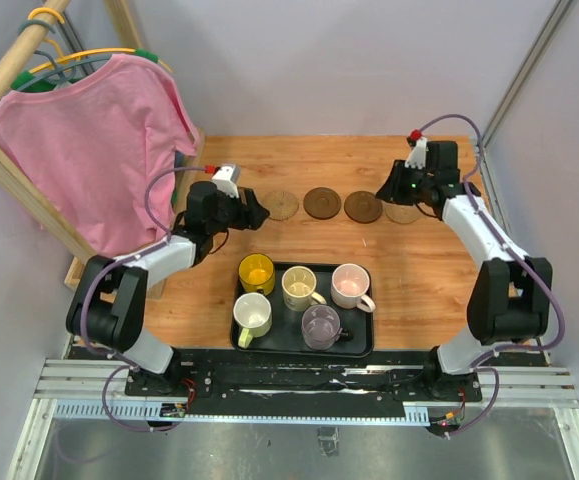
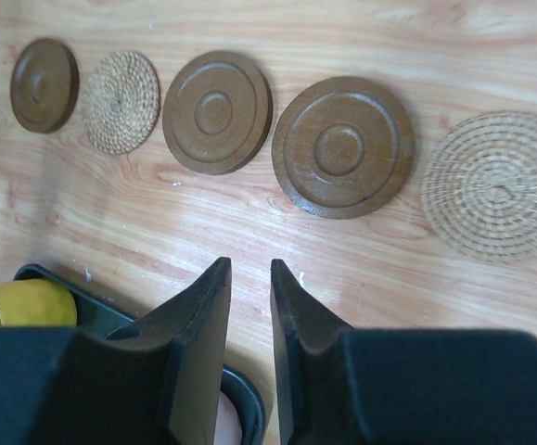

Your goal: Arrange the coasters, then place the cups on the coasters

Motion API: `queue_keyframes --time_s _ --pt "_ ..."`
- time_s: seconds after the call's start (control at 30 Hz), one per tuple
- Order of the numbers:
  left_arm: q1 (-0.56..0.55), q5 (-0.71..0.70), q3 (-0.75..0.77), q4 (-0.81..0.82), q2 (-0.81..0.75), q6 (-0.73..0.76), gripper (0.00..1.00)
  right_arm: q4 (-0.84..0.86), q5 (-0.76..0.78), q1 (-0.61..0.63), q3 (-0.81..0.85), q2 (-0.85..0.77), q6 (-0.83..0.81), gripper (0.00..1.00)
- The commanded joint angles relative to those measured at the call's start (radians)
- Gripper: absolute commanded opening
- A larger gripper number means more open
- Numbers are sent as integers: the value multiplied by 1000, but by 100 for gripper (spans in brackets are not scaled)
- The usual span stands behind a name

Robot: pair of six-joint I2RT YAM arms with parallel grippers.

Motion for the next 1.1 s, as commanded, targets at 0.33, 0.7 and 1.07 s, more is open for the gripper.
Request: queue_keyframes --time_s 0.33,0.7,1.07 --pt "7 -194 -184 168 -363 -21 99 403 -347 -257 -273 -194 367 62" --pt "6 -260 -344 173 -623 -20 100 99 200 -250 -307 -518 24 62" --pt "5 -278 -357 151 -711 -43 100 254 222 -253 -366 -777 93 98"
